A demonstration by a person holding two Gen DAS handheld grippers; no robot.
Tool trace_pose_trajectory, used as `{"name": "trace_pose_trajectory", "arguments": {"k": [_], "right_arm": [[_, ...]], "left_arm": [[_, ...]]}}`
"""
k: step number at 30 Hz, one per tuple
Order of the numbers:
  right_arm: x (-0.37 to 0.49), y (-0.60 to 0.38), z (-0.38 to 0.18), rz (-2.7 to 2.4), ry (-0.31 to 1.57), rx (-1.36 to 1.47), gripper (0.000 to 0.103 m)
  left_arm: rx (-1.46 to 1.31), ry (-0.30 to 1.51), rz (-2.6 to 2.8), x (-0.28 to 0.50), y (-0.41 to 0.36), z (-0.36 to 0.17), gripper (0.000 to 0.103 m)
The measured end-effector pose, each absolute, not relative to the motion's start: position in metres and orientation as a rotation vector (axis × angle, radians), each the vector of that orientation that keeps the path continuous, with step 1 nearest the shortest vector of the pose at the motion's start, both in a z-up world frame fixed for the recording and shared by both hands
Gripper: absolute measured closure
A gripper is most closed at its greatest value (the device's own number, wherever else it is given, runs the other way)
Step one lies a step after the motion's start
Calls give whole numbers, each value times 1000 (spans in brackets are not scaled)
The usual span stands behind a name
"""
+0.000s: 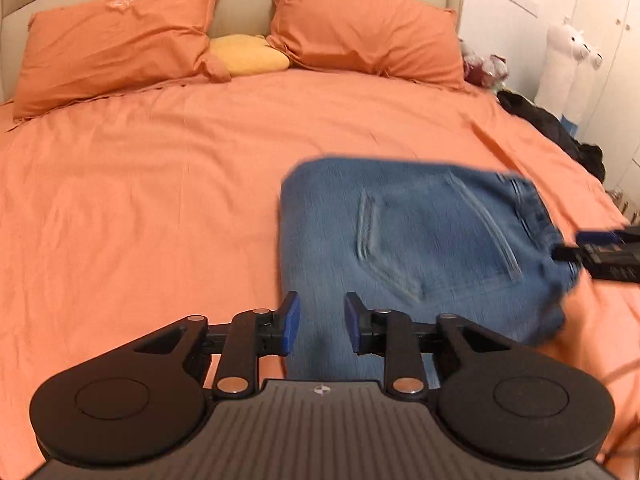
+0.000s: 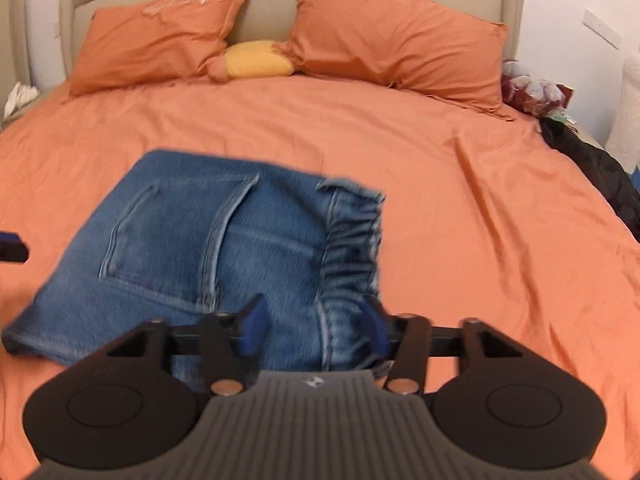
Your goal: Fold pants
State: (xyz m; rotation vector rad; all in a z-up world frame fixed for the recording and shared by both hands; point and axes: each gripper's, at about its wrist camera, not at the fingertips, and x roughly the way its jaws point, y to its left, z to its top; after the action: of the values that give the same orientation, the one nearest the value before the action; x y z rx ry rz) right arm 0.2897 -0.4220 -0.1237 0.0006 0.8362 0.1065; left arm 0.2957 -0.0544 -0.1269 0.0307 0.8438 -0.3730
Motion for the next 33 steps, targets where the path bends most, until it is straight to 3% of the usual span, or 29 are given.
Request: {"name": "trace_pose_trajectory", "arguments": {"k": [1,2,6,9,12,14,19,25,26,27,28,32,33], "right_arm": [[294,-428,-124,111,846,35,31],[298,-434,-125,114,863,74,26],[318,-463,-140,116,957,221,22],[332,-488,-161,136,1039,382,21],[341,-505,-181,155,1095,520,20],[344,-509,-192,180,1115,584,21],[353,-517,-219,232,1136,749,20],[365,-518,-238,280,1131,832,20],[366,-518,-239,294,1124,841,26],[366,-519,-239,300,1121,848,30],[366,-518,-239,301,1119,845,31],[360,-516,-225,315,1095,815,46],[359,-514,-220,319,1091,805,50]], "left_arm": [[24,847,-379,307,-54,-128,47],[16,858,-383,317,-55,-130,42],[-19,924,-391,351,-53,-146,39],[-44,959,-395,367,-52,-155,29],[-32,998,-401,378,-54,-165,29],[-19,1020,-406,382,-56,-171,29],[-28,1037,-437,388,-55,-182,15],[-172,1095,-473,400,-41,-201,13],[-220,1109,-481,403,-36,-206,14],[-282,1122,-496,405,-29,-211,22],[-348,1133,-522,406,-22,-215,39],[-410,1109,-543,401,-14,-211,54],[-409,1100,-544,398,-13,-207,62]]}}
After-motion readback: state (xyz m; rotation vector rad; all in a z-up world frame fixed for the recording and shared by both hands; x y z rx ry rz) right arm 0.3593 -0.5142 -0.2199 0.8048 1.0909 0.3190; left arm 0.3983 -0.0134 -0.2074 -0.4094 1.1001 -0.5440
